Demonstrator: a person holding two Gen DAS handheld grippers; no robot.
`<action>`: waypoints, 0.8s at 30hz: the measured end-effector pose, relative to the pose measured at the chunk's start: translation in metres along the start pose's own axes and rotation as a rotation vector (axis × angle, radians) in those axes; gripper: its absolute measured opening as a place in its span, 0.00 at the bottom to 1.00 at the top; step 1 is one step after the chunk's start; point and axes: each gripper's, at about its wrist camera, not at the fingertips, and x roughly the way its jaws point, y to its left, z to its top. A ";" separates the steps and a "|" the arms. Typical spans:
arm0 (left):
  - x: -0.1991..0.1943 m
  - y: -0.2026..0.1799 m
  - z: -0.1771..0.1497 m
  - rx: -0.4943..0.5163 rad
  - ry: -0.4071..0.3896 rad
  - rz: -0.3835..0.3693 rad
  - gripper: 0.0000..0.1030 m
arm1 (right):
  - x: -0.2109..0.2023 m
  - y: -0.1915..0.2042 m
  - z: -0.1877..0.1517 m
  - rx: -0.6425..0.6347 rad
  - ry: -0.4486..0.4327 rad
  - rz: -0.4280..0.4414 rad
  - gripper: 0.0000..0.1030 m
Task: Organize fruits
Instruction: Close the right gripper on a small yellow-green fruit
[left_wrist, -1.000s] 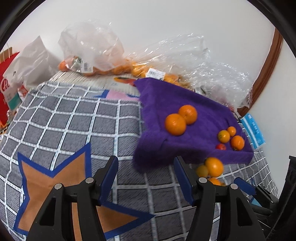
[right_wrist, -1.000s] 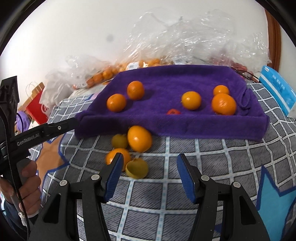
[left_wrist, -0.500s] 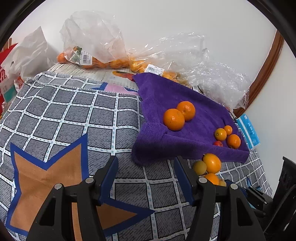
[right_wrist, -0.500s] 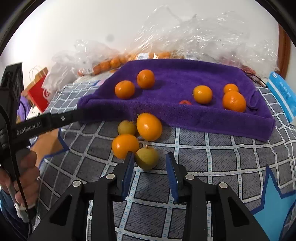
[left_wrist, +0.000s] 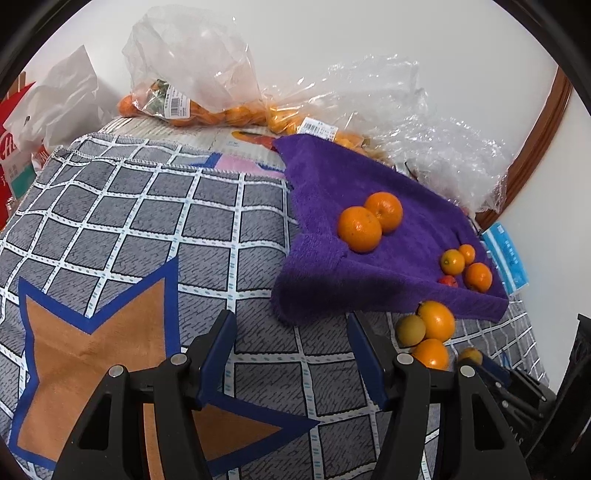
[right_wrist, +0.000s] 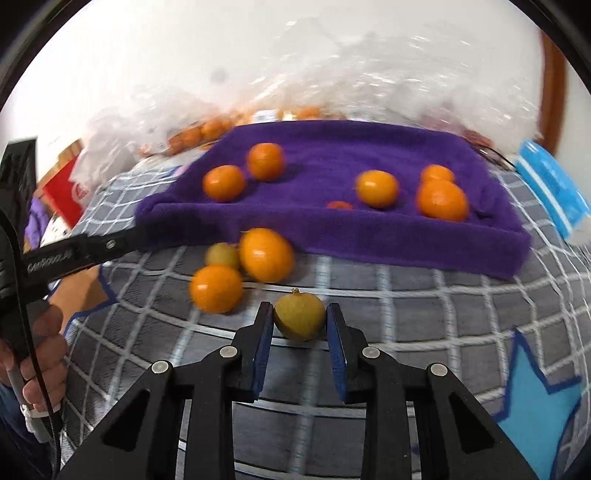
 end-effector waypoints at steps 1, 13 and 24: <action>0.001 -0.001 0.000 0.004 -0.002 0.006 0.58 | 0.001 -0.004 -0.001 0.009 0.006 -0.009 0.28; 0.003 -0.010 -0.006 0.065 -0.024 0.075 0.58 | 0.008 0.005 0.000 -0.030 0.011 -0.044 0.28; -0.003 -0.008 -0.005 0.040 -0.034 -0.029 0.57 | -0.006 -0.009 -0.003 0.043 -0.042 -0.041 0.28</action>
